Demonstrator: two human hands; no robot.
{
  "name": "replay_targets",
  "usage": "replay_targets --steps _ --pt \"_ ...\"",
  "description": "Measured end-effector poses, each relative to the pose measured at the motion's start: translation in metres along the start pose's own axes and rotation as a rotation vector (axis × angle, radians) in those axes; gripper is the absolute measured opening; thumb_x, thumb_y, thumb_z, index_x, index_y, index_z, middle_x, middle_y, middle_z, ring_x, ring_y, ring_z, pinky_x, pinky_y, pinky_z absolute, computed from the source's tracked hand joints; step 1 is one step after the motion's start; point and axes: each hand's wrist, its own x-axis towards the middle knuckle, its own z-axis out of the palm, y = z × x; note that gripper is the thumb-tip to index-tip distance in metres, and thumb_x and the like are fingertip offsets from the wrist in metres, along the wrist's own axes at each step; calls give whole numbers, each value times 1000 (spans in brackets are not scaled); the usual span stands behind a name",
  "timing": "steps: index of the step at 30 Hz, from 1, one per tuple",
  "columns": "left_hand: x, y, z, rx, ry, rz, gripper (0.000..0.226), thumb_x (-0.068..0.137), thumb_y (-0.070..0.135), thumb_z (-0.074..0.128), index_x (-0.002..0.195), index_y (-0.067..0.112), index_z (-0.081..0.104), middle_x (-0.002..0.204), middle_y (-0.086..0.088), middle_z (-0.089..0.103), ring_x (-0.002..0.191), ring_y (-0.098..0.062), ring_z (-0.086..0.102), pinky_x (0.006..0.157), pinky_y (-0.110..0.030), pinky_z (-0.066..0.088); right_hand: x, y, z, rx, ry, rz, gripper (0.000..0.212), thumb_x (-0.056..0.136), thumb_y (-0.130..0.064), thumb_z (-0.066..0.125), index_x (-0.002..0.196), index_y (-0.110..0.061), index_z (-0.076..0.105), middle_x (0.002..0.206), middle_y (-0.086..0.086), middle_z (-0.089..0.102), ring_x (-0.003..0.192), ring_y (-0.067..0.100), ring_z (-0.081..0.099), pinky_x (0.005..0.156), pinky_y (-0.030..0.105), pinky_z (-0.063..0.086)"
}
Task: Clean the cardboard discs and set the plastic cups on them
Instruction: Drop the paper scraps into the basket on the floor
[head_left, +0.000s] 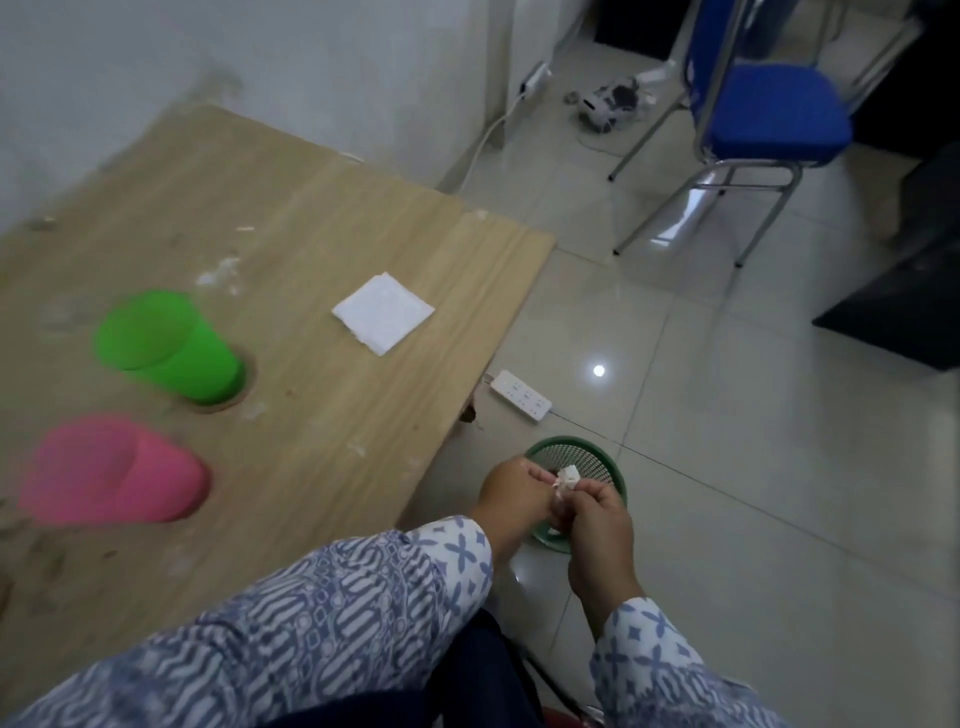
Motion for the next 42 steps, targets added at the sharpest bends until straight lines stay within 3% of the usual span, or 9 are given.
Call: replay_targets --steps 5,8,10,13,18,23,29,35,42 --pt "45 -14 30 67 -75 -90 22 81 -2 59 70 17 62 91 -15 67 90 -30 66 89 -39 54 51 28 -20 -68 45 93 20 79 12 51 73 -6 55 71 17 58 60 21 52 55 29 47" --pt "63 -19 43 110 -211 -89 24 86 -4 53 101 10 66 99 -12 65 89 -20 62 87 -31 51 83 43 -29 -115 111 115 18 77 9 55 82 -7 62 86 18 65 72 25 60 62 33 52" --pt "76 -22 52 178 -258 -82 35 89 1 52 123 9 59 118 -14 62 102 -22 59 95 -33 49 104 52 -33 -140 148 131 19 78 6 57 85 -11 62 87 13 65 75 23 63 60 30 52" --pt "88 -27 61 227 -272 -93 46 92 0 46 137 10 46 132 -13 53 106 -18 52 87 -23 42 130 66 -39 -203 177 138 22 78 4 59 91 -13 62 92 11 65 81 24 64 66 35 56" --pt "101 -39 60 278 -251 -80 46 90 -4 42 132 12 51 126 -15 57 97 -19 51 66 -21 40 152 81 -44 -277 200 138 31 77 5 60 102 -13 62 99 9 64 89 25 62 83 44 54" --pt "112 -49 51 351 -219 -100 50 88 1 43 133 19 53 125 -16 58 115 -32 54 94 -35 46 161 92 -44 -203 179 179 45 79 13 54 118 -8 56 104 9 59 93 27 61 87 44 52" --pt "104 -44 42 345 -177 -102 52 87 3 44 136 19 48 132 -13 55 117 -27 54 95 -32 45 148 89 -33 -221 153 161 35 79 10 53 109 -7 60 109 14 62 97 30 61 85 42 53" --pt "68 -22 27 308 -152 -38 57 89 5 44 144 16 36 145 -7 42 129 -23 43 105 -31 38 109 54 -16 -277 86 38 26 79 4 56 82 -21 61 93 8 65 86 25 62 83 44 54" --pt "6 12 -3 235 -36 157 45 91 14 49 136 17 44 135 -4 51 115 -17 51 96 -27 42 35 -5 8 -293 -12 -191 18 83 -3 54 90 -16 64 88 7 66 84 25 64 77 42 55"
